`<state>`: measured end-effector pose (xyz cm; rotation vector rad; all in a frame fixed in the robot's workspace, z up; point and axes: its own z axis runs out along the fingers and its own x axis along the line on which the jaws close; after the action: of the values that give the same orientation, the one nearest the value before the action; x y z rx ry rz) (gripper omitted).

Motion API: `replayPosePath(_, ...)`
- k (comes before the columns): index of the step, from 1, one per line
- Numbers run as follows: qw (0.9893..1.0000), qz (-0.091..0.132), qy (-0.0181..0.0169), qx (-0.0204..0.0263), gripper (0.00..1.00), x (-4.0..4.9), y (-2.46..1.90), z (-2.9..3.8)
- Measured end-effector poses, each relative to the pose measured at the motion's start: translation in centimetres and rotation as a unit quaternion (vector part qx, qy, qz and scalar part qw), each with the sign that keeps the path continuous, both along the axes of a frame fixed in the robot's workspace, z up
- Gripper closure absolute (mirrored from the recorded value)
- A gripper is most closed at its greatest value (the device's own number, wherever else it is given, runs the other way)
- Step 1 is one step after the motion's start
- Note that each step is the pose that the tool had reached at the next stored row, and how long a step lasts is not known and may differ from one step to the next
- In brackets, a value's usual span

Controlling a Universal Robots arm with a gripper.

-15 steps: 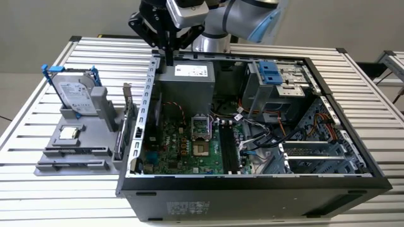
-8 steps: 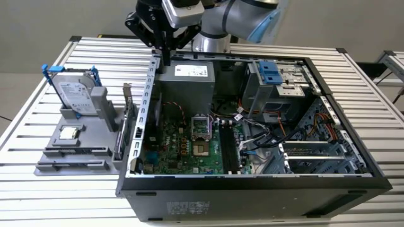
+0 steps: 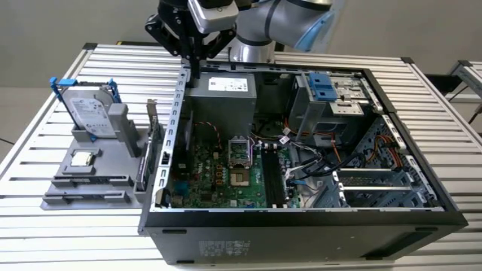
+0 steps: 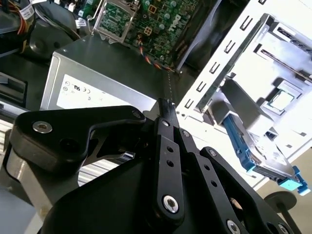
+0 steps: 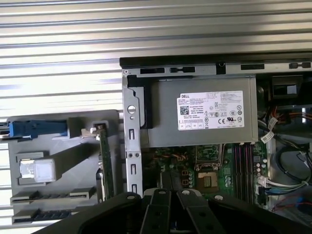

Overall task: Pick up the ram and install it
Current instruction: 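Reach for the ram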

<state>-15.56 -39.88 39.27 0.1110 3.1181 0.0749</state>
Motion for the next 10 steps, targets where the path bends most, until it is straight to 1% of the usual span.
replayPosePath(10,1.0000,0.000,0.0000,0.0000,1.00,-0.52,0.00,0.00)
